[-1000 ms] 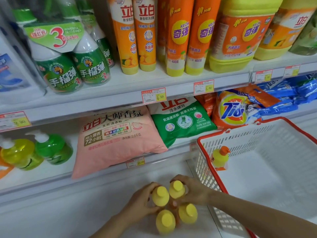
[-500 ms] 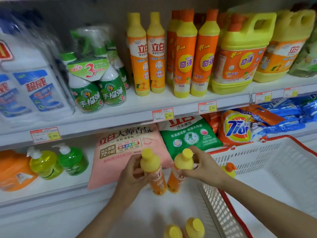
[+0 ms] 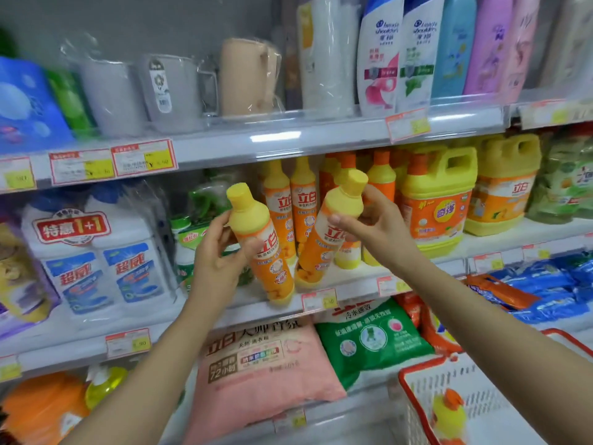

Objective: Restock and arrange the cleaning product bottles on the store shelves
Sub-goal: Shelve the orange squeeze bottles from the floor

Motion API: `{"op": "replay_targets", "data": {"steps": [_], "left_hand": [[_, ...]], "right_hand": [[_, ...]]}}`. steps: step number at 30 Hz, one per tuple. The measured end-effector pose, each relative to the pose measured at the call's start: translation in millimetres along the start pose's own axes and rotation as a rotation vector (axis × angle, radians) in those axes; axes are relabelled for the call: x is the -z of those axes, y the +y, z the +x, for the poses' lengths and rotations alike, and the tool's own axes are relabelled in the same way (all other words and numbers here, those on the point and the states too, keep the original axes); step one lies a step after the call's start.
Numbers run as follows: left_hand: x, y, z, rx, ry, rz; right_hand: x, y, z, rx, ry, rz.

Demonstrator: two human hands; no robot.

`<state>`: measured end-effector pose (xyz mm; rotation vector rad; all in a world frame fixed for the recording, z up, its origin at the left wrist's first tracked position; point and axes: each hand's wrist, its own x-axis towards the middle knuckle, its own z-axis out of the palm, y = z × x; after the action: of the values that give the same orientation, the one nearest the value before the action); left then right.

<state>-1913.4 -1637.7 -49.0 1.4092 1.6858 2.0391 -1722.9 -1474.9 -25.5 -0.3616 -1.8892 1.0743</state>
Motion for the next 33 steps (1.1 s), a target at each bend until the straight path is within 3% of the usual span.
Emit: {"op": "replay_targets", "data": {"steps": [18,29,33], "left_hand": [[-42.8,-49.9,78.4,0.014,0.072,0.325],[-59.7,-63.8,80.5,-0.037,0.042,0.589],[-59.1,-58.8,56.8,0.0,0.041,0.671]], "right_hand": [[-39.5,36.6,66.8,-0.109,0.15,-0.562],[-68.0,83.7,39.5,-0.069,0.081,-0.614],[-55.7,89.4,21.4,-0.05,0.055,-0.529]]}}
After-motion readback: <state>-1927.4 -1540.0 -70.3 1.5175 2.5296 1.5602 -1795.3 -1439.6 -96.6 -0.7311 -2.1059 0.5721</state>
